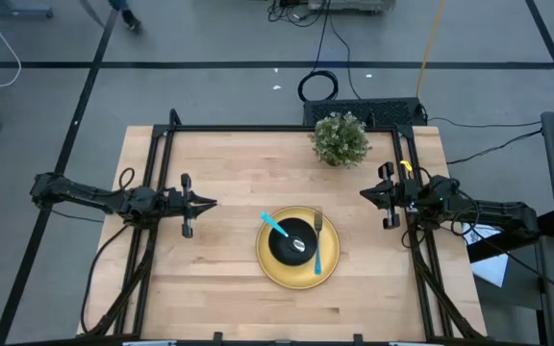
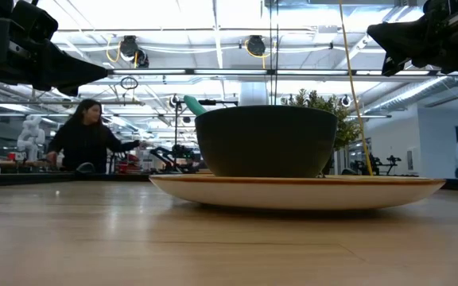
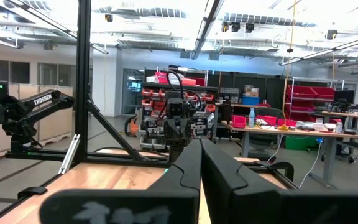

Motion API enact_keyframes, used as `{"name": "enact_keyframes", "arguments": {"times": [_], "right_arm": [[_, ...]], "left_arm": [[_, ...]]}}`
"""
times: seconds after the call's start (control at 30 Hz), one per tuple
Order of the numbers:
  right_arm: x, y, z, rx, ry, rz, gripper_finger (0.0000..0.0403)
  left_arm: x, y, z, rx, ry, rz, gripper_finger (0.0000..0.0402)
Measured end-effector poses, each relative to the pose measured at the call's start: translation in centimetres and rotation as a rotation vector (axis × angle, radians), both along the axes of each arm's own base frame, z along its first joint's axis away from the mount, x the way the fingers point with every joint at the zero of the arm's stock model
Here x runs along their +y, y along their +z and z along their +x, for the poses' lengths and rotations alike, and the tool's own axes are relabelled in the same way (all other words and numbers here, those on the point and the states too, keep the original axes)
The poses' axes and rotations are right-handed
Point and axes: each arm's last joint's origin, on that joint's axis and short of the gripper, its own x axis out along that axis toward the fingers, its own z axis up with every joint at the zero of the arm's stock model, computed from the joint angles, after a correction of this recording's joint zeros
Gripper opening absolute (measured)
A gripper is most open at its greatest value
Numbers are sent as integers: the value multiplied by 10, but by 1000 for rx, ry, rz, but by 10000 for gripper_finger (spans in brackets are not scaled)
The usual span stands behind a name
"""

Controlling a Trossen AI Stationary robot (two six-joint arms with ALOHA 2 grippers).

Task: Set table place
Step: Return to Home Position

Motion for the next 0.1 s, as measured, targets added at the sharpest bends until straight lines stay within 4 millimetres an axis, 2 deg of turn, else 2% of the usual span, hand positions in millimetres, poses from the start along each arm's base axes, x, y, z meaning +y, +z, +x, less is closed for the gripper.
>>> {"name": "enact_keyframes", "arguments": {"times": [0.1], "right_arm": [[0,0,0,0,0,0,0]], "left_arm": [[0,0,0,0,0,0,31]]}}
